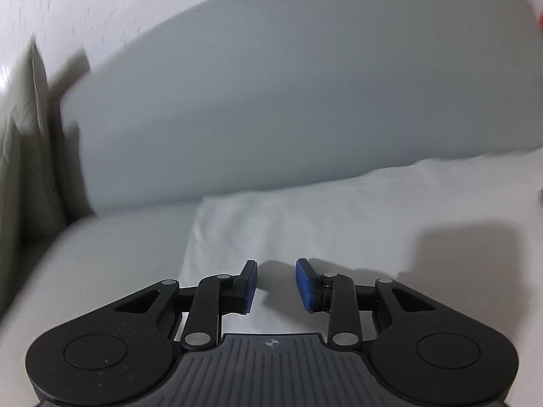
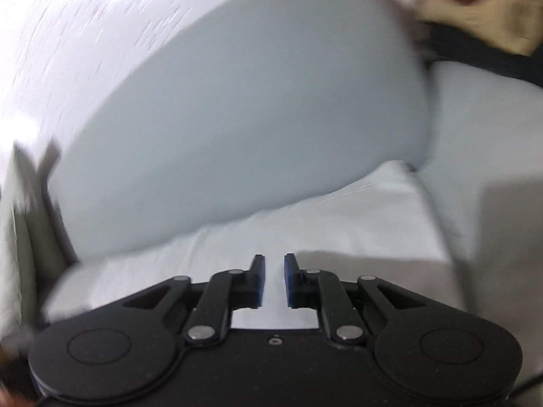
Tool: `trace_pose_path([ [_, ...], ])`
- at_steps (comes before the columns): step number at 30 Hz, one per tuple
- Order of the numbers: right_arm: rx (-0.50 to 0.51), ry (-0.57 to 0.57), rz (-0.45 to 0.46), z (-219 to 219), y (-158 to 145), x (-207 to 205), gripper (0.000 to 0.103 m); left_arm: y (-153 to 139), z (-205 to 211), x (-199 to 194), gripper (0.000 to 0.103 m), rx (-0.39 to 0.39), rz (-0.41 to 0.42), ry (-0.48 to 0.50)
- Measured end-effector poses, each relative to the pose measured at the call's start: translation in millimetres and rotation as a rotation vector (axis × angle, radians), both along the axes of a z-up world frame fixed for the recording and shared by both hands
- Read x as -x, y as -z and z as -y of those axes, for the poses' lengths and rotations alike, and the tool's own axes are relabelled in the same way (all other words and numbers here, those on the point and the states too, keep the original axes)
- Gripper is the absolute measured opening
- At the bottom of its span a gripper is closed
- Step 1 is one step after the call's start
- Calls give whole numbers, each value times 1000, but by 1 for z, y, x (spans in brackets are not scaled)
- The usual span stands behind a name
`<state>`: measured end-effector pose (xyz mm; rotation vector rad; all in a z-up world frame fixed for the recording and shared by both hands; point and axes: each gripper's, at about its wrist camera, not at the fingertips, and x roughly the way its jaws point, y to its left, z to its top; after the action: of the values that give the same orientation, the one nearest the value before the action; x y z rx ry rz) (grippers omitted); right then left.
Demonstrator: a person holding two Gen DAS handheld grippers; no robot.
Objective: Fold clothes
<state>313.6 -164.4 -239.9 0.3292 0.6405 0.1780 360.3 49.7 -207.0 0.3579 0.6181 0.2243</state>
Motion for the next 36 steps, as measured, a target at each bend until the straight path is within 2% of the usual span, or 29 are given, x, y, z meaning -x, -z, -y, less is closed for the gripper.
trace_pose_path([
  [2,121,41,43,-11,1,-6,7,15,0,-21,35,-173,50,-84],
  [4,234,124,76,-16,-2,-12,7,23,-12,-38,35,-234,55,-146],
  [5,301,209,57,-9,1,-19,7,26,-18,-46,35,-257,55,-175],
  [7,368,319,17,18,12,-28,7,24,-32,-53,35,-233,38,-219],
  [8,388,326,13,26,15,-29,6,22,-39,-53,35,-218,31,-245],
  [9,405,294,20,27,15,-27,6,20,-46,-53,35,-204,23,-272],
  [11,505,252,32,23,17,-17,7,11,-56,-47,35,-183,8,-314],
  [12,498,259,25,27,11,-9,7,3,-59,-42,35,-171,7,-318],
  [13,441,284,9,36,-1,-1,12,-8,-61,-30,35,-155,23,-311],
  [14,365,310,5,44,-14,11,17,-19,-64,-18,35,-141,38,-301],
  [16,193,353,34,56,-45,43,20,-47,-68,12,35,-126,57,-256],
  [17,161,351,62,57,-61,62,20,-66,-72,31,35,-90,62,-234],
  [20,144,322,131,56,-114,124,21,-123,-86,95,36,48,79,-169],
  [24,76,282,160,64,-184,186,27,-184,-97,183,40,143,132,-68],
  [25,67,267,161,76,-195,189,27,-198,-99,203,41,164,142,-43],
  [27,58,239,181,102,-226,167,31,-215,-103,233,41,187,137,0],
  [29,47,221,208,107,-246,189,45,-218,-108,250,40,239,102,1],
  [31,68,214,226,111,-240,201,46,-201,-109,255,38,297,35,-36],
  [32,81,207,207,114,-229,200,43,-184,-106,254,33,322,-11,-55],
  [33,94,199,187,117,-219,199,27,-167,-102,248,30,331,-59,-62],
  [35,56,199,69,121,-183,188,6,-131,-90,232,27,309,-153,-67],
  [36,30,209,-4,123,-161,178,6,-113,-82,224,27,284,-196,-65],
])
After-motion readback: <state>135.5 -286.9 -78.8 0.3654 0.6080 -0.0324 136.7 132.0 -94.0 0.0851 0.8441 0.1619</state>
